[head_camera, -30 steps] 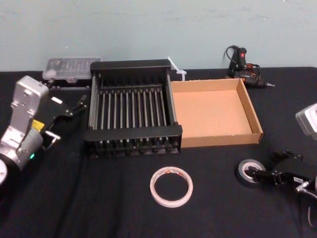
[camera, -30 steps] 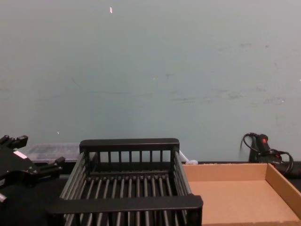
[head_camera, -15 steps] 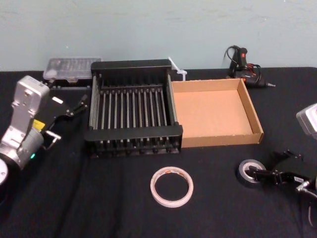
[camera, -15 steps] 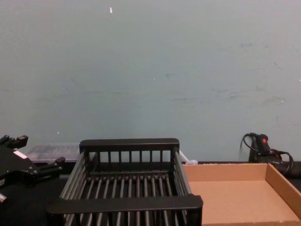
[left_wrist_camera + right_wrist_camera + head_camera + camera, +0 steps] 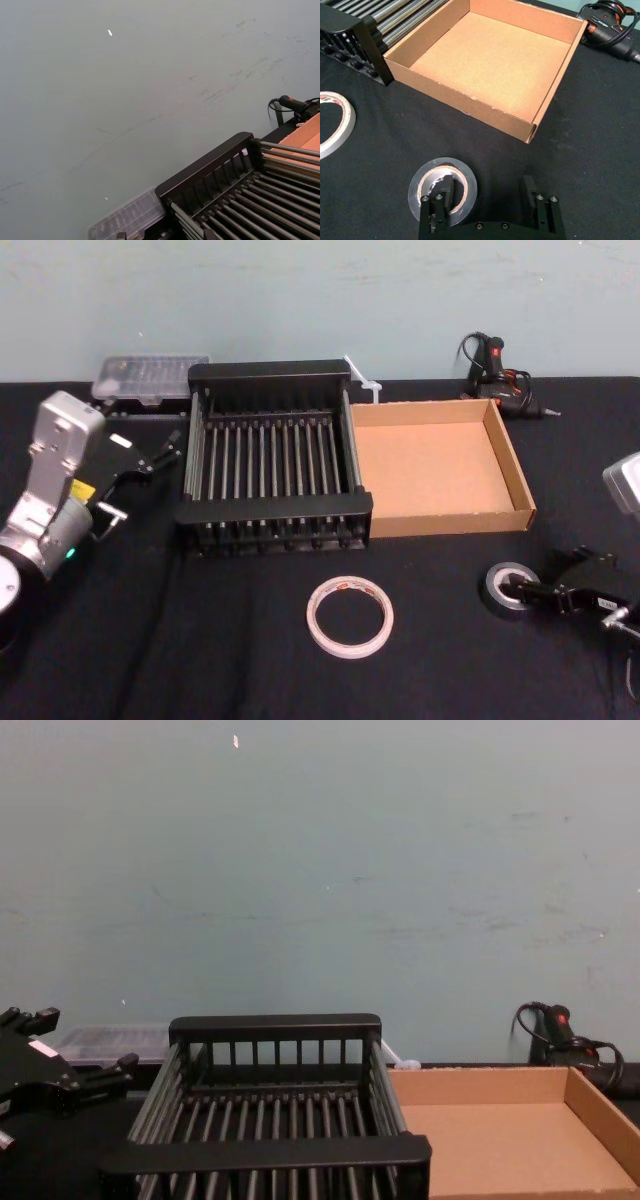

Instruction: Pick up the white tape and place it into the black box , Pick up the silver tape and place it into the brown box.

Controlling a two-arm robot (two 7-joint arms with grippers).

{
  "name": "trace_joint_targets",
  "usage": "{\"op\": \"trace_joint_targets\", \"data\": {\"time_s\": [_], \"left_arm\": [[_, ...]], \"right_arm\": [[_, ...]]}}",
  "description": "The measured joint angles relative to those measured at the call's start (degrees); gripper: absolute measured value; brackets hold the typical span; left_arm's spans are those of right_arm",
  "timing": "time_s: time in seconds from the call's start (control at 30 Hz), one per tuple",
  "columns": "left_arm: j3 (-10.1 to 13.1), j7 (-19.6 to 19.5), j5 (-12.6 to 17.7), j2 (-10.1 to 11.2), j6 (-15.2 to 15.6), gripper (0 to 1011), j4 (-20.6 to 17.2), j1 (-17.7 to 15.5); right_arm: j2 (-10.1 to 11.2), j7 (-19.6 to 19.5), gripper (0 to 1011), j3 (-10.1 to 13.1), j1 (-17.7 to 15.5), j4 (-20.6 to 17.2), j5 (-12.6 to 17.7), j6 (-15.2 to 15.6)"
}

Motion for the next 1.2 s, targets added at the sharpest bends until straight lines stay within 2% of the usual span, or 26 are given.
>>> {"op": "trace_joint_targets", "data": {"time_s": [0.07, 0.27, 0.37, 0.4, 0.8, 1.2], "left_arm": [[0.00, 0.00, 0.00, 0.00, 0.00, 1001, 0.00, 0.00], [0.00, 0.00, 0.00, 0.00, 0.00, 1001, 0.00, 0.00], [0.00, 0.00, 0.00, 0.00, 0.00, 1001, 0.00, 0.00], [0.00, 0.00, 0.00, 0.00, 0.00, 1001, 0.00, 0.00], [0.00, 0.00, 0.00, 0.01, 0.00, 1001, 0.00, 0.00], [0.00, 0.00, 0.00, 0.00, 0.00, 1001, 0.00, 0.00]], "right_arm": [[0.00, -0.01, 864, 0.00, 0.00, 0.00, 0.00, -0.01], [0.00, -0.02, 648, 0.00, 0.00, -0.01, 0.02, -0.03], [0.00, -0.02, 591, 0.00, 0.00, 0.00, 0.02, -0.04], [0.00, -0.02, 522, 0.00, -0.01, -0.01, 0.02, -0.04], [0.00, -0.03, 172, -0.01, 0.00, -0.01, 0.04, -0.05], [0.00, -0.01, 158, 0.00, -0.03, -0.01, 0.04, -0.20]]}}
